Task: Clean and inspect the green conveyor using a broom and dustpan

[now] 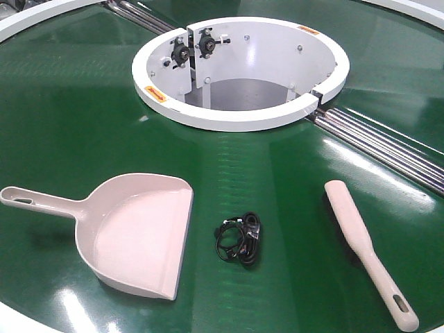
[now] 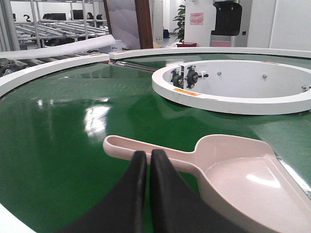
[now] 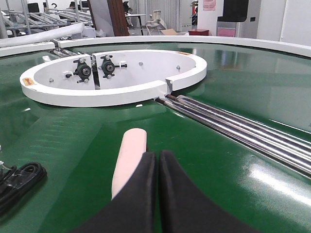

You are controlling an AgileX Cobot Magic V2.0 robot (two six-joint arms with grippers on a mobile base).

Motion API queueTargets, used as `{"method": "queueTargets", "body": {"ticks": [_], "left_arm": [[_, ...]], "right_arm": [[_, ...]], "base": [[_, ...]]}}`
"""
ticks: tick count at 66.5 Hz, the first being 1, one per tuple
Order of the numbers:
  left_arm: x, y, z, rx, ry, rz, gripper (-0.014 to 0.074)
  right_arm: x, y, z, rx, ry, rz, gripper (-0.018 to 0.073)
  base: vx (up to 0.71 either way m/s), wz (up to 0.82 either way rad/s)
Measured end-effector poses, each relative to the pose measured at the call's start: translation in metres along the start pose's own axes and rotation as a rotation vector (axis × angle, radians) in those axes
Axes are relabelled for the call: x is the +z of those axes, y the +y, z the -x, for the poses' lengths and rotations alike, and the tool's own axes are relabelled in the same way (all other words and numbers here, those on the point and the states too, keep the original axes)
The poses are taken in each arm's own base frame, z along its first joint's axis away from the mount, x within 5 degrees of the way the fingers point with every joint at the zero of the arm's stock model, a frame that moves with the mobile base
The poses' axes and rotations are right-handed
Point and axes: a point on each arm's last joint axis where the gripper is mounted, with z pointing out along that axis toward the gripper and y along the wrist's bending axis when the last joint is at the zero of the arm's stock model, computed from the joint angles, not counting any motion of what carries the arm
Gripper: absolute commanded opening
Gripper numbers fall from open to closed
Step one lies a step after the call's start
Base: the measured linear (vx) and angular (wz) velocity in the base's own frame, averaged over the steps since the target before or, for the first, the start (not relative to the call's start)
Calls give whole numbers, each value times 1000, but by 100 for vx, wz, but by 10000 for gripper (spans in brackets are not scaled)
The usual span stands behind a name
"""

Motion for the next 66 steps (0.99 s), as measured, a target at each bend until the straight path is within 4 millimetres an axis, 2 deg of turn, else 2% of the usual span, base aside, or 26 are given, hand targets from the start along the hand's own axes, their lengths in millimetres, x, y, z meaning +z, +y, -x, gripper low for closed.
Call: {"method": "queueTargets", "body": {"ticks": [66], "left_arm": [[0,0,0,0,-1,0,-6]], "right_arm": [[0,0,0,0,0,0,-10]], "base": [[0,0]]}}
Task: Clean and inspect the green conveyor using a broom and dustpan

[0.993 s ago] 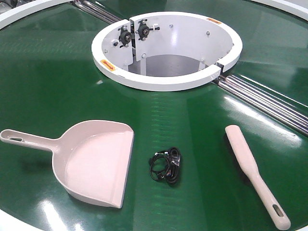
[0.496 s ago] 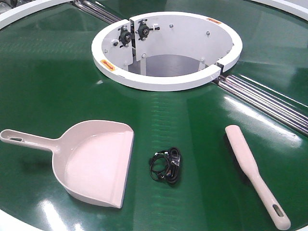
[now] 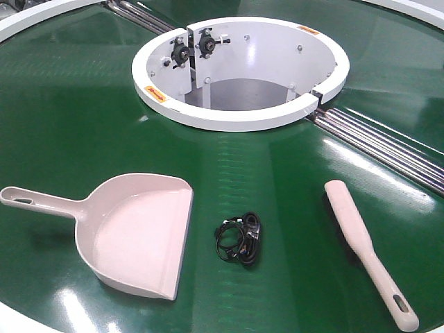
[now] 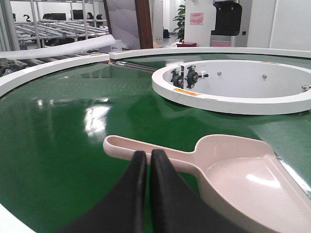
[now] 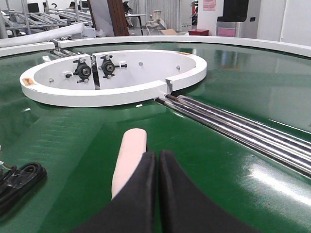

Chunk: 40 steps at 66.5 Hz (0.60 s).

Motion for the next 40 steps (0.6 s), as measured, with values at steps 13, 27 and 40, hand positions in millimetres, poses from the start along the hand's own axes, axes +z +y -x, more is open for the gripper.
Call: {"method": "queueTargets", "body": {"ticks": [13,27,40], "left_arm": [[-1,1,13,-68,-120,4,-6],[-4,5,91,-81,-189,1,-6],[35,6,122,-57,205,-26,-6]], "right_arm": [[0,0,0,0,0,0,-10],[0,0,0,0,-1,0,-10],[0,0,0,0,-1,0,-10]], "base": [[0,0],[0,0],[0,0]]}}
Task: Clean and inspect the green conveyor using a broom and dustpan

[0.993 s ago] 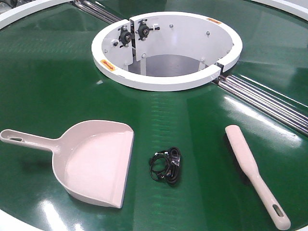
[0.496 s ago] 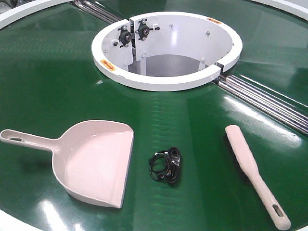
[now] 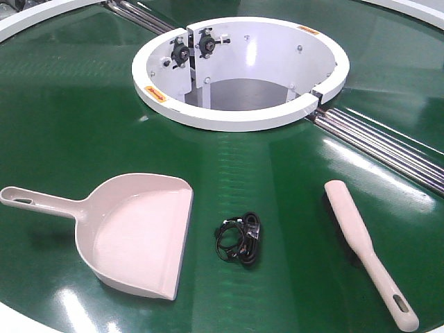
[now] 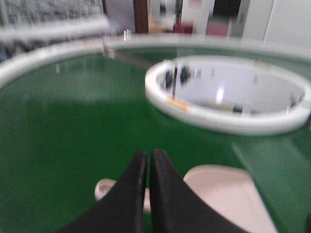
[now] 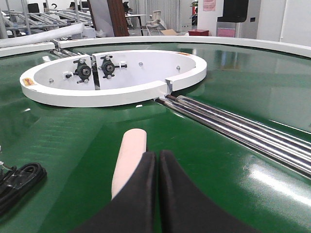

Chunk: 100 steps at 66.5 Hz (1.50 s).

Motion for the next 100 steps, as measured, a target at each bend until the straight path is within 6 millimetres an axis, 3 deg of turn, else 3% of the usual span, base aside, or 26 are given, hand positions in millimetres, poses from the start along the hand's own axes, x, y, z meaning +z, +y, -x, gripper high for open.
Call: {"method": "queueTargets", "body": {"ticks": [16,32,41,56,62,86,95,100], "left_arm": [[46,0,-14,19,298,-10,-6],[72,1,-30,30,450,-9,55],[82,2,-37,34,509,-10,183],[85,2,-40,36,529,-10,491],[86,2,-39,36,521,-9,544],[83,1,-35,15,559,-19,488],[83,0,-6,70,586,-47,470],[85,0,21,125,578,-67,470]], "right_arm": [[0,0,0,0,0,0,-10],[0,0,0,0,0,0,-10],[0,0,0,0,0,0,-10],[0,0,0,0,-1,0,-10],[0,0,0,0,-1,0,-10],[0,0,0,0,-1,0,-10],[0,0,0,0,-1,0,-10],[0,0,0,0,-1,0,-10]], "base": [[0,0],[0,0],[0,0],[0,0],[0,0],[0,0],[0,0],[0,0]]}}
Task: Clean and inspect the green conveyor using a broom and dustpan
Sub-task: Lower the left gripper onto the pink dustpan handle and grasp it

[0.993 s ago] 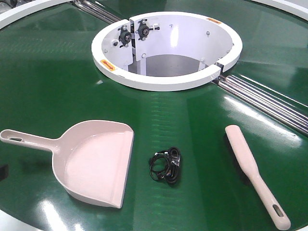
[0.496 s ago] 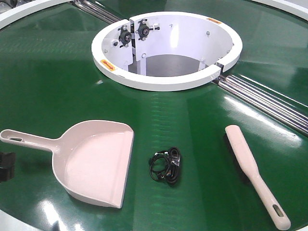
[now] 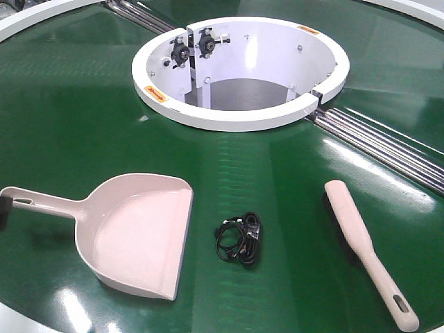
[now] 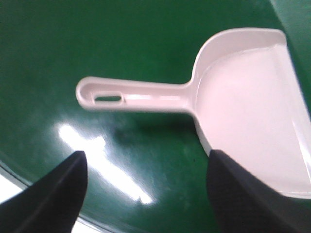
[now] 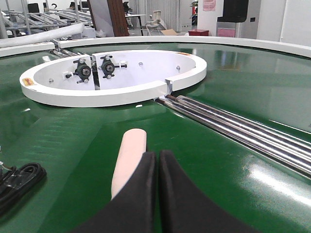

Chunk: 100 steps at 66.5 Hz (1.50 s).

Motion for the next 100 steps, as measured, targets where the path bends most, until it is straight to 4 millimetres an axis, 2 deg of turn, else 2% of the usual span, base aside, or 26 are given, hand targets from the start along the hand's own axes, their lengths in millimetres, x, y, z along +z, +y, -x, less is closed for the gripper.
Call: {"method": "queueTargets", "body": {"ticks": [10,15,24,36,41,50,56,68,80,100], "left_arm": [[-12,5,44,191,66,-36,470],[-10,6,62,296,105,-74,470],[4,7,90,468,132,-133,472],[35,9,112,598,100,-163,472],[50,6,114,693,106,-182,472],[63,-4,114,937,111,-215,475],[73,-8,115,1031,132,-212,500],[100,-9,107,1095,238,-238,566],[121,-9,102,1162,292,-273,566],[153,-12,85,1331,380,-436,566]], "right_arm": [[0,0,0,0,0,0,-10],[0,0,0,0,0,0,-10],[0,0,0,0,0,0,-10],[0,0,0,0,0,0,-10],[0,0,0,0,0,0,-10],[0,0,0,0,0,0,-10],[0,0,0,0,0,0,-10],[0,0,0,0,0,0,-10],[0,0,0,0,0,0,-10],[0,0,0,0,0,0,-10]], "base": [[0,0],[0,0],[0,0],[0,0],[0,0],[0,0],[0,0],[0,0],[0,0],[0,0]]}}
